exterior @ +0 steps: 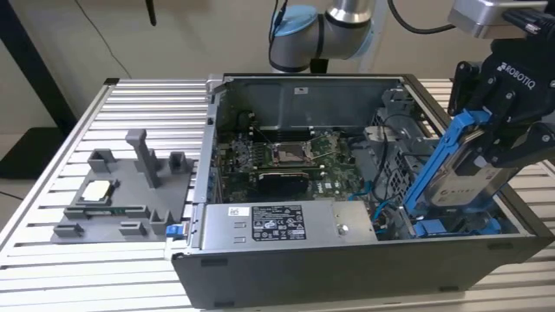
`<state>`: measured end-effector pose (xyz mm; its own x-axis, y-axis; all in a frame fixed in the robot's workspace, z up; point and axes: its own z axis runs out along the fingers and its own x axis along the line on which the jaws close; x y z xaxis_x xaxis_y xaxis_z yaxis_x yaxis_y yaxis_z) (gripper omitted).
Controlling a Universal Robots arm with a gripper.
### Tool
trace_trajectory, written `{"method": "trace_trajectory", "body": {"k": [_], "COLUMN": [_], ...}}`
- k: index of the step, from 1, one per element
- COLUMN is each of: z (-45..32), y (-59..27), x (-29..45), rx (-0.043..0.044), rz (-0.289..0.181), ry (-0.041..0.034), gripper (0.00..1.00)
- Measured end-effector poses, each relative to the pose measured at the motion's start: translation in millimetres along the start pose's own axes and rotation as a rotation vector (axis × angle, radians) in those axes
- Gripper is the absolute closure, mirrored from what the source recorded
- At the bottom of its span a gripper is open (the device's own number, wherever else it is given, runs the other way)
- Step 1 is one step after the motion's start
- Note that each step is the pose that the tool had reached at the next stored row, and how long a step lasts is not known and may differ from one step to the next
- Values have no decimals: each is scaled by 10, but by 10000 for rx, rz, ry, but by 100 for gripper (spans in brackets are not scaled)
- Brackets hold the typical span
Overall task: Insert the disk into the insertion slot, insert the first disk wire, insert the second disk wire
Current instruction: 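Insert the disk into the insertion slot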
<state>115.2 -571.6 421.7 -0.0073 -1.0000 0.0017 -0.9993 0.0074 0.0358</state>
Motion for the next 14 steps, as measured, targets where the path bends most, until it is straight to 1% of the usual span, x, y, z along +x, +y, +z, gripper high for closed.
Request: {"method": "trace_trajectory", "body": {"k": [12, 14], "z": [112, 147], "y": [-64, -70], "x": [0, 0], "rx": [0, 0], "rz": [-49, -56], "ry": [2, 2], "gripper": [67, 67]}}
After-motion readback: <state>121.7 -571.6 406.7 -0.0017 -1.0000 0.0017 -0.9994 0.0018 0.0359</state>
